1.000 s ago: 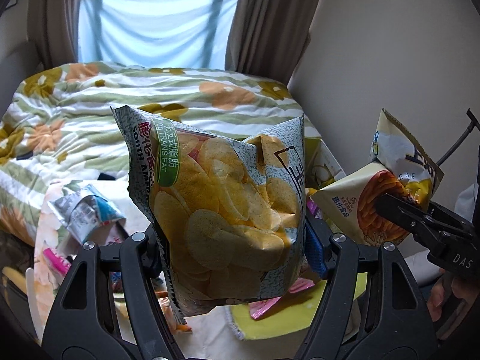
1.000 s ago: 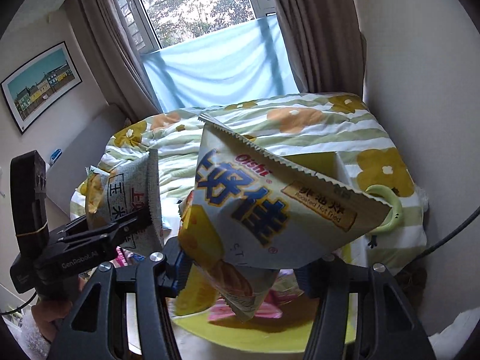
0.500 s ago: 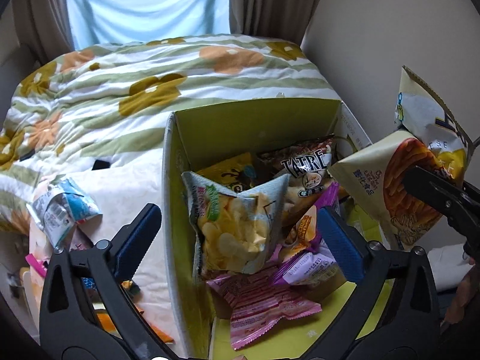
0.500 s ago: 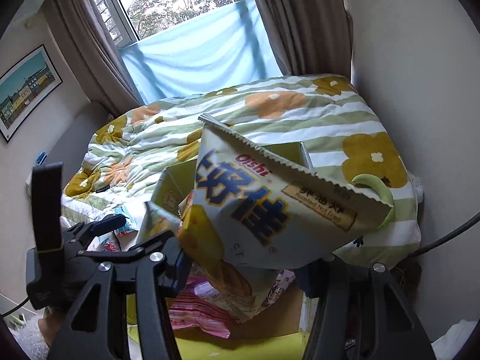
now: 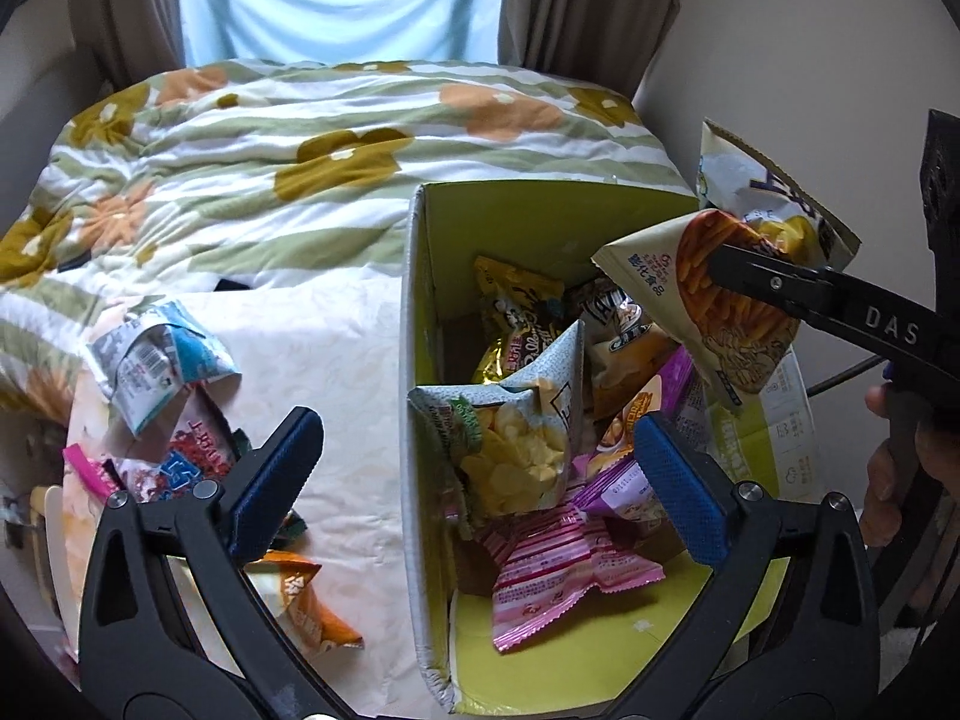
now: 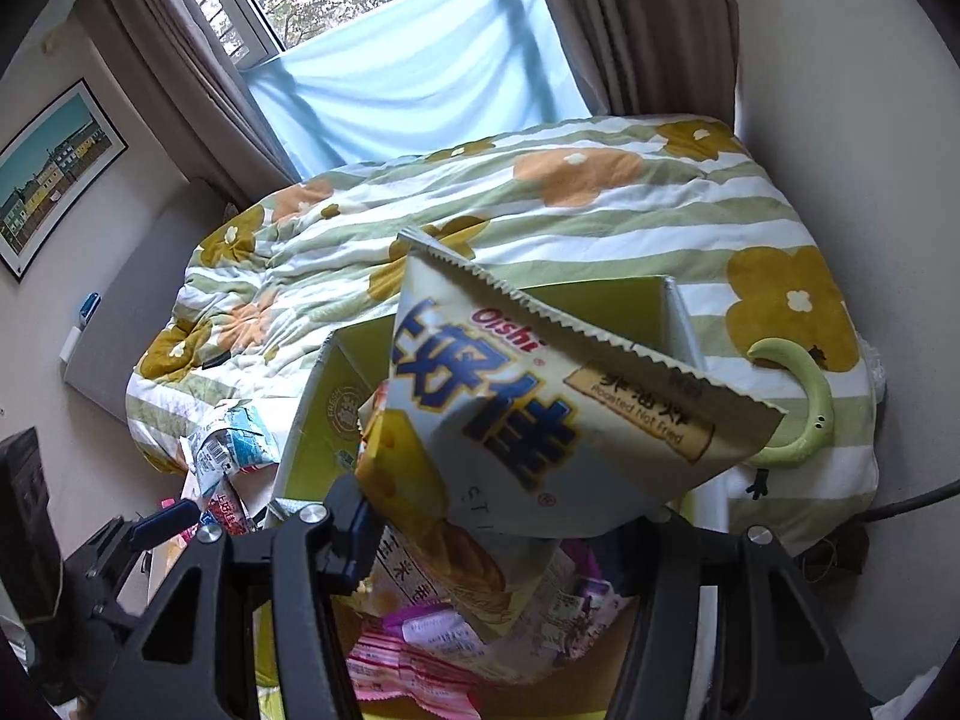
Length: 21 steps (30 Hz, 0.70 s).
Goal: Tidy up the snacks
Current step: 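Release the potato-chip bag into the box with the left tool while the right tool drops the Oishi bag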
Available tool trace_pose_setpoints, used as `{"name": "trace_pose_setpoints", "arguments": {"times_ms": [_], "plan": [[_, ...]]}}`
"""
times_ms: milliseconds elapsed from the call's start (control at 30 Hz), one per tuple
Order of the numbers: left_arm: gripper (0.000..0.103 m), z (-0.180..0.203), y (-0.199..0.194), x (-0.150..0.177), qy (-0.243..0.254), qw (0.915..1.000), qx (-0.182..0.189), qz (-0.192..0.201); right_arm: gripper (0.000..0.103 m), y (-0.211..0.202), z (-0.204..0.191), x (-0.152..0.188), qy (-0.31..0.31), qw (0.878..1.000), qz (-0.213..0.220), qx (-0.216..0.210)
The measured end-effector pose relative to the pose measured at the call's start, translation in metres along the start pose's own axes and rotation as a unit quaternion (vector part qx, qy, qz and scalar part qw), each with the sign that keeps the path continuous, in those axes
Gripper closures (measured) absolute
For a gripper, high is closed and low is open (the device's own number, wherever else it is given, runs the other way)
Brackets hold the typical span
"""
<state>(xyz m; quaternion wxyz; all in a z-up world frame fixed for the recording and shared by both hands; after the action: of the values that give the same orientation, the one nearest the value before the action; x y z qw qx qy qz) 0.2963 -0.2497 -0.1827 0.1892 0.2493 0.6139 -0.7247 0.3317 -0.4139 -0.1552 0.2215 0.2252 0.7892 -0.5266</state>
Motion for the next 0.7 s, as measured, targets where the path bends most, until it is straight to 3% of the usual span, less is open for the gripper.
{"name": "trace_pose_setpoints", "arguments": {"times_ms": [100,133,167,233,700], "plan": [[0.001,-0.005,-0.004,0.002,-0.002,0.9999,-0.011,0.001,0.048,0.014,-0.007,-0.004,-0.001,1.0,-0.007,-0.008],[0.001,-0.007,-0.007,0.004,-0.002,0.9999,-0.013,0.001,0.037,0.018,-0.009,-0.005,-0.003,1.0,-0.007,-0.01],[0.001,-0.009,-0.009,0.006,-0.003,0.9999,-0.015,0.002,0.016,0.02,-0.009,-0.006,-0.005,1.0,-0.007,-0.009],[0.001,-0.013,-0.012,0.01,-0.004,0.9998,-0.02,0.002,0.001,0.021,-0.01,-0.003,-0.004,1.0,-0.003,-0.011],[0.001,-0.021,-0.047,0.024,-0.004,0.9995,-0.022,0.021,0.001,-0.022,-0.015,0.015,-0.047,0.998,0.027,0.013]]}}
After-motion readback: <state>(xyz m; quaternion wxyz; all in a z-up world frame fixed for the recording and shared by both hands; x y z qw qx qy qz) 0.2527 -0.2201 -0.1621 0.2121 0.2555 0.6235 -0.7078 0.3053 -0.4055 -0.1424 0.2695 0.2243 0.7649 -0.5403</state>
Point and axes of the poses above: each gripper's, at about its wrist camera, not at the fingertips, and y roughly the way its jaws point, z to its right, x to its underside, the point moved 8 cm from there along y, roughly the way its jaws point, and after that the axes turned 5 degrees about z, right-handed, at the moved point
